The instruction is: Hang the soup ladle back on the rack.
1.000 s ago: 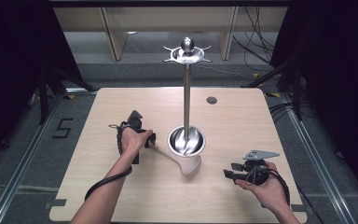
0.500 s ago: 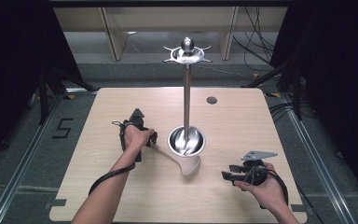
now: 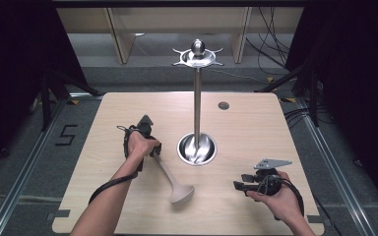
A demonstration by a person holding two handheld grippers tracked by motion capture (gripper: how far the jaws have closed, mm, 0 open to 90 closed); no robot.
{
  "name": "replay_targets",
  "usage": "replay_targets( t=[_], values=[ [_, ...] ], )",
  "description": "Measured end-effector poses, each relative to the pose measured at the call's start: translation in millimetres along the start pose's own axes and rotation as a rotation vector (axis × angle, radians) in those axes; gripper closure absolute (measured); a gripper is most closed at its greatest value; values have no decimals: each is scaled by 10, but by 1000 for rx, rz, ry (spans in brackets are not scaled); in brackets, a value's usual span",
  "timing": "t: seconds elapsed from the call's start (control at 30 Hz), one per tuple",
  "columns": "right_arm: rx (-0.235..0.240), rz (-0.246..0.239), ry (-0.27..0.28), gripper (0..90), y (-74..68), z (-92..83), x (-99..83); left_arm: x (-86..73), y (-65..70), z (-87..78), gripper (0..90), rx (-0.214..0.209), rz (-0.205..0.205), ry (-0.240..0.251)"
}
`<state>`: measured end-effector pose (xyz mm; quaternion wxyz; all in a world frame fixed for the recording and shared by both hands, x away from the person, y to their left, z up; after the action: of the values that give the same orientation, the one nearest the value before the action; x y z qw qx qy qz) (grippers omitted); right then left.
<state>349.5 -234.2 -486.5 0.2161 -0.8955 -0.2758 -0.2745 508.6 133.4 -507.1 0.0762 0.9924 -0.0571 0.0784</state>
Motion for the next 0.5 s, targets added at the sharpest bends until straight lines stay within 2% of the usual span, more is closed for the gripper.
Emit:
replay_targets(
  t=[0.13, 0.23, 0.33, 0.37, 0.43, 0.47, 0.5],
  values=[
    [1, 11, 7, 521, -1, 8, -3, -46, -35, -24, 554, 17, 91, -20],
    [4, 6, -4, 521, 2, 2, -4, -71, -57, -35, 588, 27, 116, -27],
    [17, 1, 7, 518, 10, 11, 6, -91, -89, -52, 637, 44, 164, -42],
    [7, 5, 4, 518, 4, 10, 4, -102, -98, -62, 662, 49, 181, -51],
    [14, 5, 2, 518, 4, 12, 2, -106, -100, -63, 670, 45, 183, -51],
    [15, 24, -10, 517, -15, 9, -4, -118, -101, -64, 676, 33, 173, -50],
    [15, 24, -10, 517, -15, 9, -4, -118, -101, -64, 675, 33, 173, -50]
  ],
)
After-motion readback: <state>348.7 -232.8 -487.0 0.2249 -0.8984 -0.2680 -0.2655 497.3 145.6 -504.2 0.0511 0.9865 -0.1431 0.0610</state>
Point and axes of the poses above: each handheld gripper's, and its own axes: z roughly forward along the jaws, x roughly out of its top, y roughly to its right, the point moved 3 cm from there along z, roughly forward along the jaws, and after that the axes turned 5 degrees about -y, right-handed, at the moved point
